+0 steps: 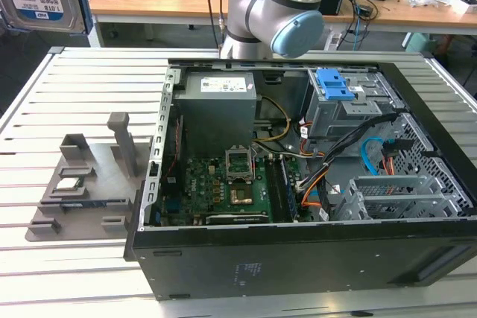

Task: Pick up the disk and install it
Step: 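Pick up the disk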

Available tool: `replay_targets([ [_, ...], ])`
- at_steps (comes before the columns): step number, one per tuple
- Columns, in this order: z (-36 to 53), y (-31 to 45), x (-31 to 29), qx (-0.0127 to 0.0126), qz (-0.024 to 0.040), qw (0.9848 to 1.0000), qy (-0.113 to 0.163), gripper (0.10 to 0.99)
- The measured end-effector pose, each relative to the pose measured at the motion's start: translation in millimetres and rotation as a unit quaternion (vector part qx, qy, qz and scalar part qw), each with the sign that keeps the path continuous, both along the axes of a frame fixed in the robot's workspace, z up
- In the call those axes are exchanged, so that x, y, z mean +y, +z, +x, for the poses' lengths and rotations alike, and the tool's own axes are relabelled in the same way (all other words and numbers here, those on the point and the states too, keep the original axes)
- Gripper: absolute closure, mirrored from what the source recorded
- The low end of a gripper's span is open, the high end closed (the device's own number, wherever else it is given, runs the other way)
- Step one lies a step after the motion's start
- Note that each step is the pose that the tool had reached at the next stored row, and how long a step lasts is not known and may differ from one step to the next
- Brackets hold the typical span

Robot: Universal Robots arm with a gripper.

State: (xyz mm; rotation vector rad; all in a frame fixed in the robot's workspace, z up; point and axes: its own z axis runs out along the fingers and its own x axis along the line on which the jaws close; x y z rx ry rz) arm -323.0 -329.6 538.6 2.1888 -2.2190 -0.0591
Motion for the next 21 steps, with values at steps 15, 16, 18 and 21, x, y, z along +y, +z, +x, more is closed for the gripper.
replay_targets([
  [15, 50.8, -0.1, 0.0, -0.0001, 0.0, 1.0, 0.0, 0.722],
  [16, 53.2, 0.0, 0.0, 0.0, 0.0, 1.0, 0.0, 0.722],
  [18, 64.3, 0.0, 0.0, 0.0, 0.0, 1.0, 0.0, 0.722],
  [21, 75.0, 0.0, 0.0, 0.0, 0.0, 1.0, 0.0, 0.722],
])
